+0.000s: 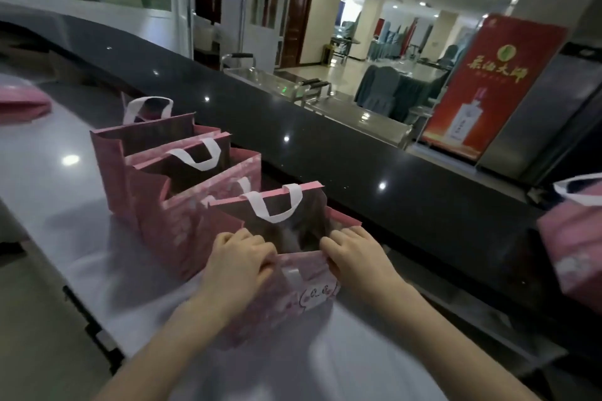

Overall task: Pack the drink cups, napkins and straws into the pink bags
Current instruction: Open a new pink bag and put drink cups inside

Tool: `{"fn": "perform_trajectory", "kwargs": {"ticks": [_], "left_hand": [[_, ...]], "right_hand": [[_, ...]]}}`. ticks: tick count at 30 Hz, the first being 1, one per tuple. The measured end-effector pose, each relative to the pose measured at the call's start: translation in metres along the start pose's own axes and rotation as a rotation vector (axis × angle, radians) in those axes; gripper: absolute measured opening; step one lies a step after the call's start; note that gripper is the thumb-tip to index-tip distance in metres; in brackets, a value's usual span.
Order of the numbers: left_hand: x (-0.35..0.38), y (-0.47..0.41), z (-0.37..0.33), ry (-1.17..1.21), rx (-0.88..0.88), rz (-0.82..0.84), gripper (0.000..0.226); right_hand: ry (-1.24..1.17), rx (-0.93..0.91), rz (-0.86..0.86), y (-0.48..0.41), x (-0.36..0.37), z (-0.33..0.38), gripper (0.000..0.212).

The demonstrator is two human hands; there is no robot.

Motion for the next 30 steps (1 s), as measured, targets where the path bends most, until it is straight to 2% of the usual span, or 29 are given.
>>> {"fn": "perform_trajectory", "kwargs": {"ticks": [5, 7, 12, 17, 23, 30], "left_hand": [[0.014, 0.024, -0.08, 0.108, 0.253, 0.014, 0.017], [0.025, 0.033, -0.123, 0.147, 0.355, 0.038, 0.018], [0.059, 0.062, -0.246, 0.18, 0.598, 0.14, 0.009], [0.089, 0.089, -0.35, 0.192, 0.777, 0.175, 0.01], [0.117, 0.091, -0.435, 0.248, 0.855, 0.165, 0.011], [0.15, 0.052, -0.498, 0.284, 0.927, 0.165, 0.01]], "right_hand": [[-0.009, 0.152, -0.002, 0.13, 0.007, -0.006, 0.007], [-0.018, 0.232, -0.053, 0.189, 0.01, -0.009, 0.015], [0.03, 0.463, -0.106, 0.333, 0.026, -0.026, 0.03], [0.07, 0.62, -0.093, 0.447, 0.045, -0.041, 0.031], [0.088, 0.776, -0.047, 0.523, 0.06, -0.075, 0.029], [0.079, 0.899, 0.021, 0.561, 0.071, -0.131, 0.028]]}}
Point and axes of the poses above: each hand's wrist, its own y-axis away from the middle knuckle, its own x-axis out of the palm, z = x × y, the point moved 3 cm from there along -y, towards the middle knuckle, and after that the axes turned 12 degrees about z, right-handed, at the moved point
